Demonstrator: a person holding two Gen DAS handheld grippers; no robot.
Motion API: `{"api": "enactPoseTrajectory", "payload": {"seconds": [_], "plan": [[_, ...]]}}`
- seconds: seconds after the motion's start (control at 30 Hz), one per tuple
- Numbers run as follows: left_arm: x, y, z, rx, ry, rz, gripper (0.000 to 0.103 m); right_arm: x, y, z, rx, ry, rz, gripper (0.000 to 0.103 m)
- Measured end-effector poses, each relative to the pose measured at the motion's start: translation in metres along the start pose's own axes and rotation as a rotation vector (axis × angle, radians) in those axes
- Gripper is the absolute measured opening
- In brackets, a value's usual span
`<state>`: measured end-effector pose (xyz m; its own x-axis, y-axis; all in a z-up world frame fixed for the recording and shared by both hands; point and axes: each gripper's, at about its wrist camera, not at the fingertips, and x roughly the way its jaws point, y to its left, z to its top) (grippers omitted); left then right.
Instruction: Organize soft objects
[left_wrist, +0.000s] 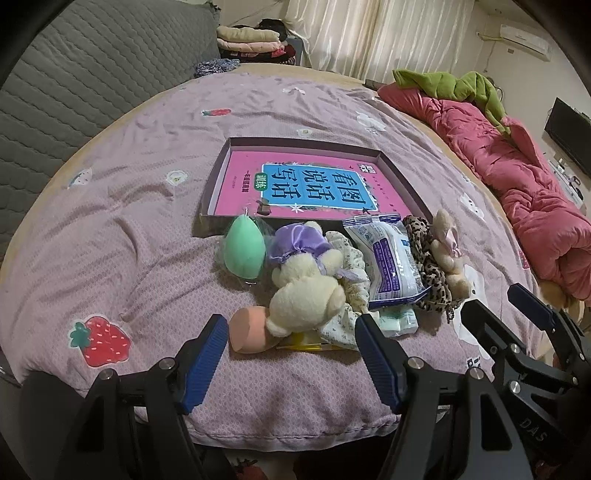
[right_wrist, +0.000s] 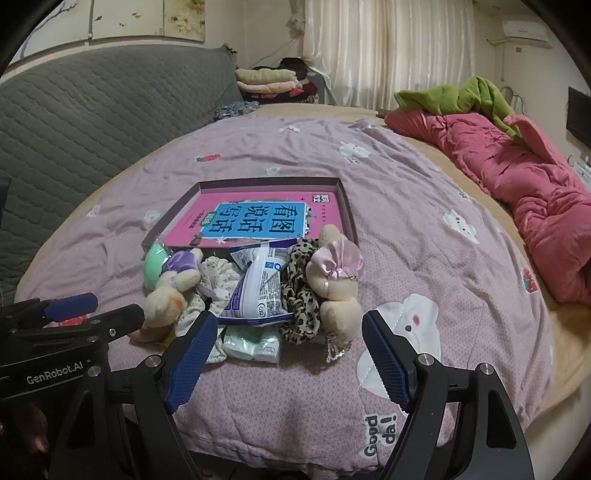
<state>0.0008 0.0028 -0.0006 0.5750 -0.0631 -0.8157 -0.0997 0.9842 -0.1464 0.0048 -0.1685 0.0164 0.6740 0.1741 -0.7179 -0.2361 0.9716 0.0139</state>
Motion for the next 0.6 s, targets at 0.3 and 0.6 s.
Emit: {"api": "enactPoseTrajectory", "payload": {"seconds": [0.3,0.6], "plan": [[-0.0003,0.0008,0.0023,-0.003,0.003,-0.008,0.071,0.0013,0.0009,0.0002,-0.005,0.001,0.001,0.081],[0.0021,0.0006,0.0015,-0.002,0.005,-0.004,0.071,0.0015,0.0013,-0.0001,-0.003,0.002,0.002,0.081]]}}
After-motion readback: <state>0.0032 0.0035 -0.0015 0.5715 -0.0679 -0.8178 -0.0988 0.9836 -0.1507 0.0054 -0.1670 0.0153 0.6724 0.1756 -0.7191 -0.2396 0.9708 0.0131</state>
